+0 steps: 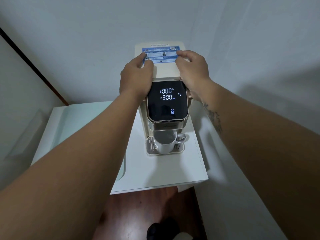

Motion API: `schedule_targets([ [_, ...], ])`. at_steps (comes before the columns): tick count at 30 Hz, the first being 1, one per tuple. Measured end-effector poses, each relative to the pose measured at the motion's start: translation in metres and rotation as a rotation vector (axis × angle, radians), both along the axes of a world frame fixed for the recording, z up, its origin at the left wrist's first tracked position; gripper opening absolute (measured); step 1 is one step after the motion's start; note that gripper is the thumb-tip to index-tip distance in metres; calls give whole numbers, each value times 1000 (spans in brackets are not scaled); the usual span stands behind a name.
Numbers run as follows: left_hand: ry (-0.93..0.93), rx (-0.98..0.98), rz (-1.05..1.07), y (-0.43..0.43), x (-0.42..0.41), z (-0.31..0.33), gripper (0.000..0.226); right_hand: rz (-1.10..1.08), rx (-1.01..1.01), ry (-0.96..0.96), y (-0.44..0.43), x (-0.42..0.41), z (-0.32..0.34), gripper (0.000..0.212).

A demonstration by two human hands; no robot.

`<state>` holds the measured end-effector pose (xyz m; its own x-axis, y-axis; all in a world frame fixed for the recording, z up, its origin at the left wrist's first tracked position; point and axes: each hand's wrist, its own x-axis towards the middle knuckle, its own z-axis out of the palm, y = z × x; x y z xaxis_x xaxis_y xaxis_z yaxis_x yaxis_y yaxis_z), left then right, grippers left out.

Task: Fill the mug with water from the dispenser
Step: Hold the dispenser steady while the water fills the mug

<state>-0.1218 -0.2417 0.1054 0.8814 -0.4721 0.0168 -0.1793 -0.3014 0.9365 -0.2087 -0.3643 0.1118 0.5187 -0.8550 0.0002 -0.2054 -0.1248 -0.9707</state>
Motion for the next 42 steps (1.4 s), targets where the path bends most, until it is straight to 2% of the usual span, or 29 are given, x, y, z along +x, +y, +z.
schedule_targets([
  [42,-7,1,23,-1,3,-4,63,26,-30,48,4,-3,5,35],
])
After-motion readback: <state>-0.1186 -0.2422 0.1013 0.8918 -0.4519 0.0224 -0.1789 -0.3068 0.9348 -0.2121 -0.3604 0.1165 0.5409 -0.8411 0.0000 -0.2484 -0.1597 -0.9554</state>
